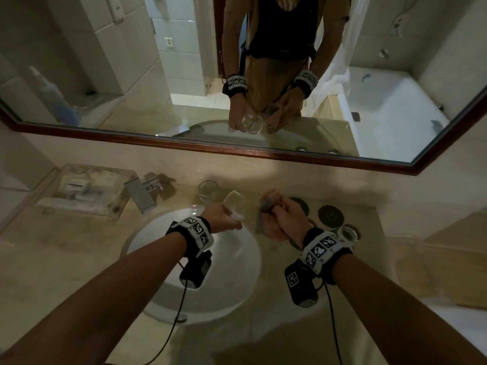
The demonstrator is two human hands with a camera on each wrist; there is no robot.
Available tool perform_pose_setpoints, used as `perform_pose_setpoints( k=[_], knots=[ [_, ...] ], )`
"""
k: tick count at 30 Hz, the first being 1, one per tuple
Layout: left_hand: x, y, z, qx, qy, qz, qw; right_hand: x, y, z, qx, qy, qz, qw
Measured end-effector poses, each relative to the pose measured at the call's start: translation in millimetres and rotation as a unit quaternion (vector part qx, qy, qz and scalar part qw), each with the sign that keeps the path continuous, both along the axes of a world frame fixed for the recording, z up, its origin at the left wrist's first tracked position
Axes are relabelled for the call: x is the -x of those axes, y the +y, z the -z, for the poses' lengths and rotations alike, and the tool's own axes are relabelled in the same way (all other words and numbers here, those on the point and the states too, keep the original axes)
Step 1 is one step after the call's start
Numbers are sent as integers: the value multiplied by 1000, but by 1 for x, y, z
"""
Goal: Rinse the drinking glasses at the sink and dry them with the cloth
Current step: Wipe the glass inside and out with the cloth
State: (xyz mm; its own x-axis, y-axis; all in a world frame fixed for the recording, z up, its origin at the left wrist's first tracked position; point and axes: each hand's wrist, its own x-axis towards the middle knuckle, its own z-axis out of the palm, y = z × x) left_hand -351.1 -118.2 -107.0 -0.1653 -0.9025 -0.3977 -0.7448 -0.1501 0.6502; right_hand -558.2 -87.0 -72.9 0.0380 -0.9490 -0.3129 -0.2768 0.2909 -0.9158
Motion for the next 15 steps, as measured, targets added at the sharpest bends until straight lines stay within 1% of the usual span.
perform_pose_setpoints(
  k=[3,6,8,10,12,14,15],
  knots=[
    [1,-3,1,-27,33,-19,999,-13,8,-5,-9,-12,-42,999],
    [8,-3,-1,-26,26,-41,998,-33,13,-5,-38,-3,-56,998],
    [11,-2,-6,-30,12,-47,998,-39,13,1,-26,33,-77,996],
    [11,-1,-7,-43,-10,-40,998,-39,15,4,-1,76,-134,988],
    [11,0,-9,-59,-27,-16,998,-38,14,9,27,101,-194,976],
    [13,2,-10,-68,-56,22,996,-37,12,9,103,201,-242,944],
    [15,4,-11,-64,-76,47,994,-36,13,10,137,237,-250,929]
  ],
)
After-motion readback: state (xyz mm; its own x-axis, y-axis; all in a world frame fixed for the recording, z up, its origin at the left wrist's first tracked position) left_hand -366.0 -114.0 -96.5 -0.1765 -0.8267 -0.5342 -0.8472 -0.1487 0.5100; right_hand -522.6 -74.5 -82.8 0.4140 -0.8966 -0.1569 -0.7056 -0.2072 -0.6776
